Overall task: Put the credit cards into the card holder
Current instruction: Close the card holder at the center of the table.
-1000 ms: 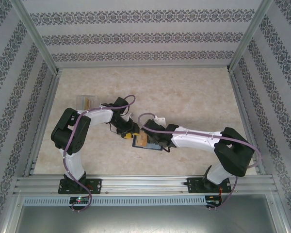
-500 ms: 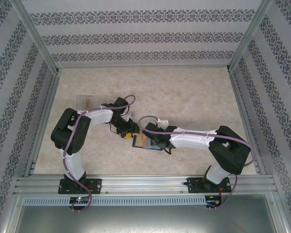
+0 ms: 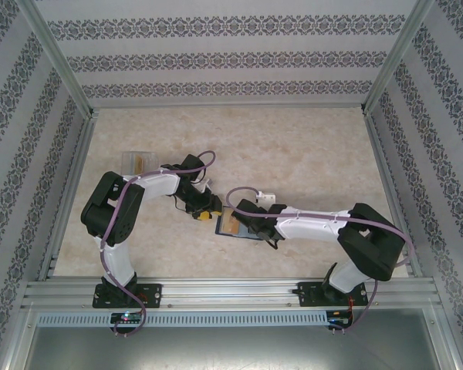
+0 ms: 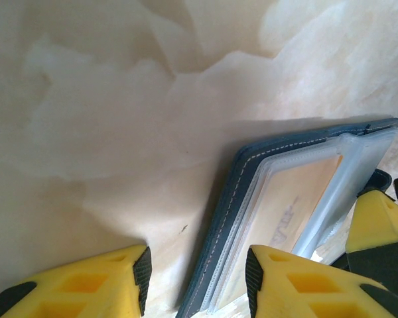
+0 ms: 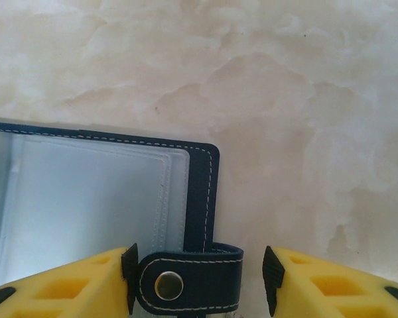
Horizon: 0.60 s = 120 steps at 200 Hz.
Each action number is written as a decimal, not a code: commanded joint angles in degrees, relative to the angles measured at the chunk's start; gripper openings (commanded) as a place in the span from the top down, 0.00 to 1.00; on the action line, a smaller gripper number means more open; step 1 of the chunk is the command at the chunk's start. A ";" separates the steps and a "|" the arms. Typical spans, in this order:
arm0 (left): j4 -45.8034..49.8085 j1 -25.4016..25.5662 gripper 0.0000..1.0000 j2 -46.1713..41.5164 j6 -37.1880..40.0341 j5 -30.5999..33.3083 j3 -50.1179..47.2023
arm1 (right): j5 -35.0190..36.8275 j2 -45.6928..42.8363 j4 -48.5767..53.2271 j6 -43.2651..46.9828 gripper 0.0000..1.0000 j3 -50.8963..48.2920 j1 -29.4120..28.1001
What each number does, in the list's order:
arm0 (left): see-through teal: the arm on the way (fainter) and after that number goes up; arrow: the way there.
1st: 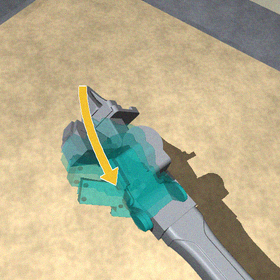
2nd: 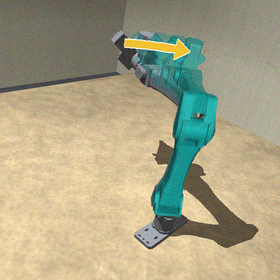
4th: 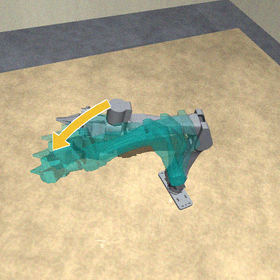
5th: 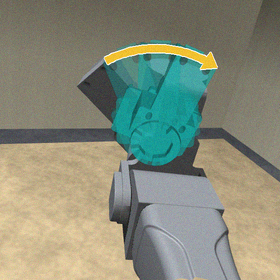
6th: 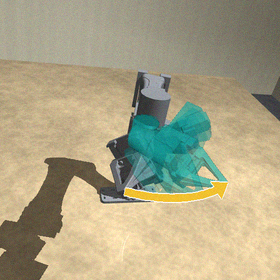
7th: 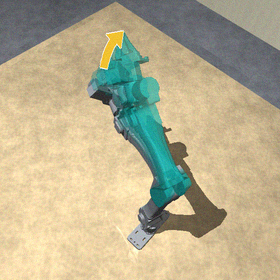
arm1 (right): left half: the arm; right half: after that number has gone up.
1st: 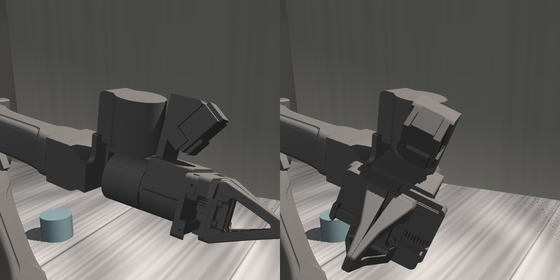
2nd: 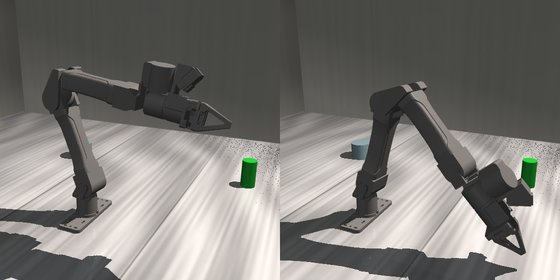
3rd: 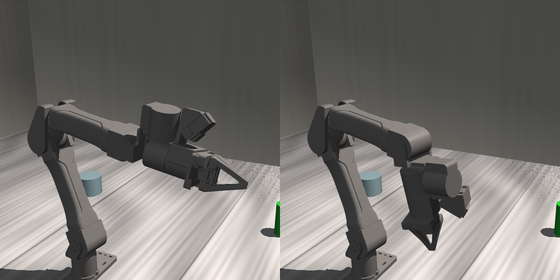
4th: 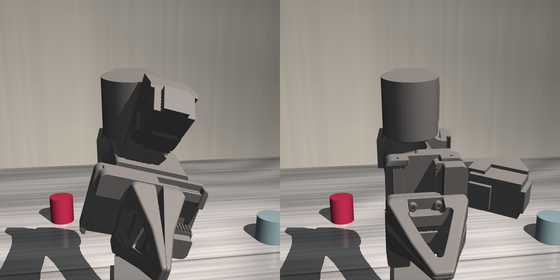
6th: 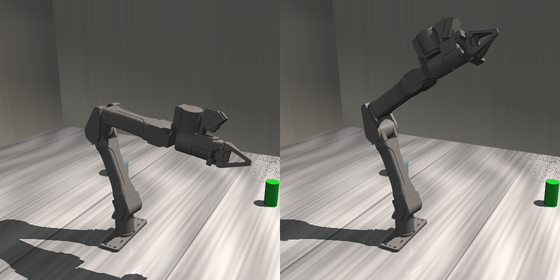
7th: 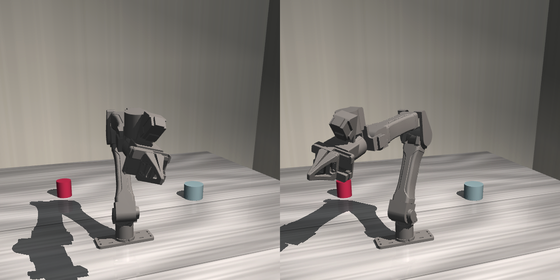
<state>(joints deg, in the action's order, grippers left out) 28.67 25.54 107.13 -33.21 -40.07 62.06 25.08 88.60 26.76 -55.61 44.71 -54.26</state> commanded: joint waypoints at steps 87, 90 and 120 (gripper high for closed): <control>2.01 1.47 0.55 1.67 1.32 1.14 -1.51 | 2.99 -6.88 1.46 -2.78 0.59 -4.95 0.21; 2.01 1.48 0.55 1.68 1.31 1.14 -1.51 | 2.92 -6.93 1.51 -2.79 0.60 -5.02 0.21; 1.97 1.44 0.56 1.68 1.24 0.83 -1.23 | 2.92 -8.40 1.37 -3.16 0.70 -5.81 0.21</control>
<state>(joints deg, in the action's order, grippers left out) 28.69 25.52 107.13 -33.21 -40.05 62.06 26.33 82.43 27.24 -57.60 39.88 -54.15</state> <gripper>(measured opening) 0.442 0.336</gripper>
